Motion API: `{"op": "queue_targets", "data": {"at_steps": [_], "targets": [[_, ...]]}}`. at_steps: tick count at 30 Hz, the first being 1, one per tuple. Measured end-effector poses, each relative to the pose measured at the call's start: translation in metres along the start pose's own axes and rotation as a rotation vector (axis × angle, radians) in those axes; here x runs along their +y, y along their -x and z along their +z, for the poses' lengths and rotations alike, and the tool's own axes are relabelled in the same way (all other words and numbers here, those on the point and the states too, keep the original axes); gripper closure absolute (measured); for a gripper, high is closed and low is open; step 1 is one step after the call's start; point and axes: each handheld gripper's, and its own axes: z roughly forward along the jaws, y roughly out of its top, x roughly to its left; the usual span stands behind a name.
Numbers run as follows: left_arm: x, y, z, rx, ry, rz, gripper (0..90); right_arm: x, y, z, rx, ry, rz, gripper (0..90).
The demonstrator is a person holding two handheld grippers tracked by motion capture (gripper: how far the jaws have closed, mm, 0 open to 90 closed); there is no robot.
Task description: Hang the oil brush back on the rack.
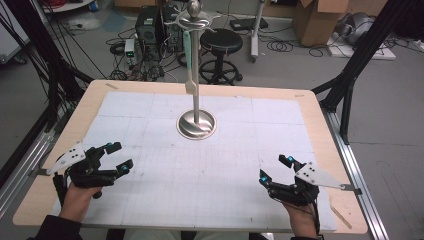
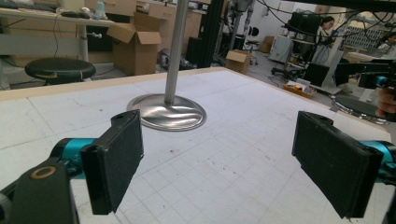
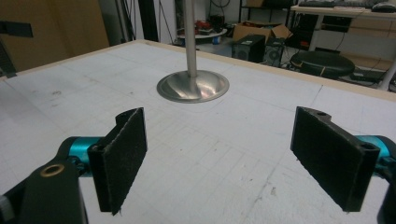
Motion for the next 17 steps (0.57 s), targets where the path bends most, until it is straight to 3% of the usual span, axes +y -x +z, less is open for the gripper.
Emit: {"op": "queue_targets", "data": {"at_steps": [17], "targets": [[-0.0009, -0.0011, 0.0016, 0.002, -0.011, -0.004, 16.9, -0.0021, 0.0009, 0.0009, 0.003, -0.017, 0.011, 17.5]]}}
